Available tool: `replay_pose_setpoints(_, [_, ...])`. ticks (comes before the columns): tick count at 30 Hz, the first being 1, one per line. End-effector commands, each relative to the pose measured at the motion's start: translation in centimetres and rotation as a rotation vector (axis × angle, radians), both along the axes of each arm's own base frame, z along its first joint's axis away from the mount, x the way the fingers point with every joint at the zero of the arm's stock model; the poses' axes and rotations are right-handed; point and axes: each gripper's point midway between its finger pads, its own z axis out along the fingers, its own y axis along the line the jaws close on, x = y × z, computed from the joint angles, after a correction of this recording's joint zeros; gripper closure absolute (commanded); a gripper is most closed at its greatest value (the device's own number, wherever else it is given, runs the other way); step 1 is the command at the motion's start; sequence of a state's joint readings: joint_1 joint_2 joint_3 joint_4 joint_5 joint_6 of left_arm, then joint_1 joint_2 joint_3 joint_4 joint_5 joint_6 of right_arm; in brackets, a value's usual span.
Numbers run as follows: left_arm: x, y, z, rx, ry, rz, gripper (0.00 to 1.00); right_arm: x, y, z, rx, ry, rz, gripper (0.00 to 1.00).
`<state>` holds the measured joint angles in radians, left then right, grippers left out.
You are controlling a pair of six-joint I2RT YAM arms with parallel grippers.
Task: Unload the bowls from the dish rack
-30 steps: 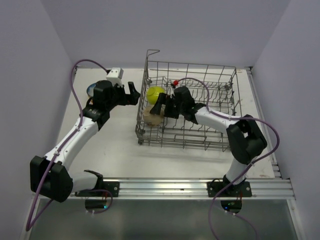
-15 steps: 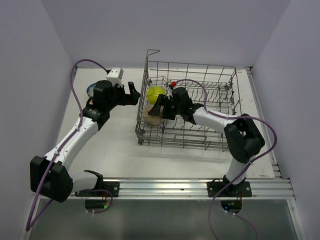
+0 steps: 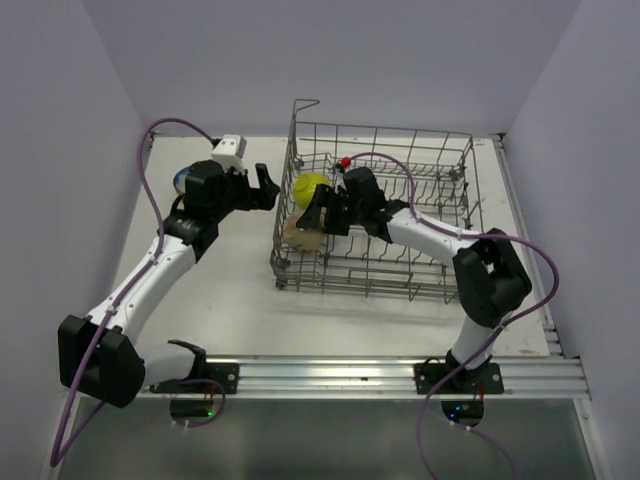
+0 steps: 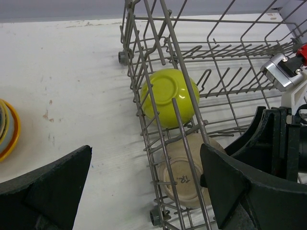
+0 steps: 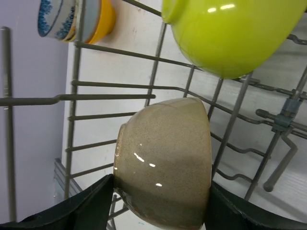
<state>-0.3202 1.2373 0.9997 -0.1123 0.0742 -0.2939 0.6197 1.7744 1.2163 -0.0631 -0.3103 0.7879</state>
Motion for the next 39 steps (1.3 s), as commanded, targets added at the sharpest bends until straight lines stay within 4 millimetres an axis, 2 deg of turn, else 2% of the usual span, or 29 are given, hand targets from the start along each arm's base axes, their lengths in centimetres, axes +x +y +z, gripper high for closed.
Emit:
replay_pose_setpoints(1, [-0.1, -0.2, 2.1, -0.011, -0.074, -0.017, 0.0, -0.9, 1.9, 8.8, 0.174, -0.125, 0.09, 0.75])
replay_pose_setpoints(2, [-0.2, -0.1, 2.0, -0.009, -0.075, -0.016, 0.0, -1.0, 2.1, 8.8, 0.183, -0.12, 0.098, 0.82])
replay_pose_setpoints(4, [-0.2, -0.1, 2.0, -0.009, -0.075, -0.016, 0.0, -1.4, 2.6, 9.1, 0.218, -0.111, 0.123, 0.88])
replay_pose_setpoints(16, [-0.1, 0.1, 1.9, 0.001, -0.075, -0.004, 0.0, -2.2, 3.5, 9.6, 0.318, -0.082, 0.163, 1.0])
replay_pose_setpoints(18, [0.0, 0.2, 1.8, 0.005, -0.075, 0.002, 0.0, -2.3, 3.6, 10.1, 0.326, -0.09, 0.168, 1.0])
replay_pose_setpoints(23, [-0.1, 0.7, 2.2, 0.015, -0.088, 0.021, 0.0, -2.0, 3.3, 13.6, 0.351, -0.149, 0.152, 1.0])
replay_pose_setpoints(27, [-0.1, 1.4, 2.5, 0.024, -0.1, 0.054, 0.0, -1.2, 1.7, 16.2, 0.352, -0.212, 0.034, 1.0])
replay_pose_setpoints(29, [-0.1, 1.9, 2.7, 0.034, -0.108, 0.079, 0.0, -1.0, 1.0, 16.3, 0.349, -0.226, -0.017, 1.0])
replay_pose_setpoints(30, [-0.1, 2.2, 2.8, 0.038, -0.114, 0.095, 0.0, -0.6, 0.3, 17.5, 0.37, -0.258, -0.068, 1.0])
replay_pose_setpoints(32, [-0.2, 2.5, 3.0, 0.042, -0.123, 0.108, 0.0, -0.5, -0.6, 17.1, 0.371, -0.262, -0.12, 1.0])
replay_pose_setpoints(34, [-0.1, 2.8, 3.0, 0.046, -0.126, 0.121, 0.0, -0.4, -1.8, 17.9, 0.411, -0.288, -0.197, 1.0])
replay_pose_setpoints(36, [-0.4, 2.6, 3.4, 0.037, -0.137, 0.107, 0.0, -0.3, -2.6, 19.2, 0.476, -0.321, -0.249, 1.0])
replay_pose_setpoints(37, [-0.5, 2.4, 4.1, 0.029, -0.159, 0.095, 0.0, -0.4, -3.3, 18.7, 0.479, -0.321, -0.283, 1.0])
replay_pose_setpoints(38, [-0.6, 2.3, 4.4, 0.03, -0.175, 0.082, 0.0, -0.2, -4.5, 20.0, 0.496, -0.359, -0.343, 1.0])
replay_pose_setpoints(39, [-1.3, 1.2, 5.2, 0.019, -0.203, 0.011, 0.0, -0.1, -5.2, 20.1, 0.486, -0.367, -0.38, 1.0])
